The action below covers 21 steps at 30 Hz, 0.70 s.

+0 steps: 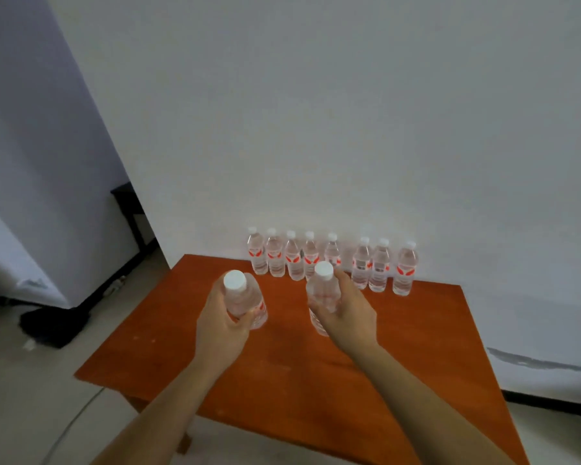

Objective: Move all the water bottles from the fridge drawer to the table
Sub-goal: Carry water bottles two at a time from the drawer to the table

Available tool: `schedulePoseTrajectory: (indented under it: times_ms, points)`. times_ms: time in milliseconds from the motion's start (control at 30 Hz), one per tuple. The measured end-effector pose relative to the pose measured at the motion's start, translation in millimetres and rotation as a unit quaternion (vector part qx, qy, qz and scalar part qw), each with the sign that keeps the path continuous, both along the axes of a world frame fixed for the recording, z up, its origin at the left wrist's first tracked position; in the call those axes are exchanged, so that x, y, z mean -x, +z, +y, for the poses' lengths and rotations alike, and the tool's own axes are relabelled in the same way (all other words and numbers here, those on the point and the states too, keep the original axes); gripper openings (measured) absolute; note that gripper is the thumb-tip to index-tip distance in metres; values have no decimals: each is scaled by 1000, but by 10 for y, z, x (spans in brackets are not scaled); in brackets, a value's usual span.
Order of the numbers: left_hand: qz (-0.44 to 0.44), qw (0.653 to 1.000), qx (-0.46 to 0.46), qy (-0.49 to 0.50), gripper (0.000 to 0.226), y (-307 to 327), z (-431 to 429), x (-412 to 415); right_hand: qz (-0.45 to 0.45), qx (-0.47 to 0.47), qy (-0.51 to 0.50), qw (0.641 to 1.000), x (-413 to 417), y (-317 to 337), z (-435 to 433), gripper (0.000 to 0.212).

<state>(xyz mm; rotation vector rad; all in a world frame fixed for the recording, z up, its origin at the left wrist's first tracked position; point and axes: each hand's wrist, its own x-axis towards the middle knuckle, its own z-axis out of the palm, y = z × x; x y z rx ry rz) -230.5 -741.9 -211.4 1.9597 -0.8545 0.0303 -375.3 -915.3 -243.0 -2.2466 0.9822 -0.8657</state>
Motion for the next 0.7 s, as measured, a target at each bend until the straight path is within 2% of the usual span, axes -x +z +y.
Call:
schedulePoseTrajectory:
  times_ms: [267, 500, 700]
  points:
    - [29, 999, 2, 22, 72, -263, -575, -1810, 20, -23, 24, 999, -1532, -107, -552, 87]
    - [77, 995, -43, -47, 69, -788, -1120, -3428, 87, -81, -36, 992, -2855, -456, -792, 76]
    - [116, 981, -105, -112, 69, -1140, -1493, -4391, 111, -158, -44, 980, -3668, -688, -1004, 72]
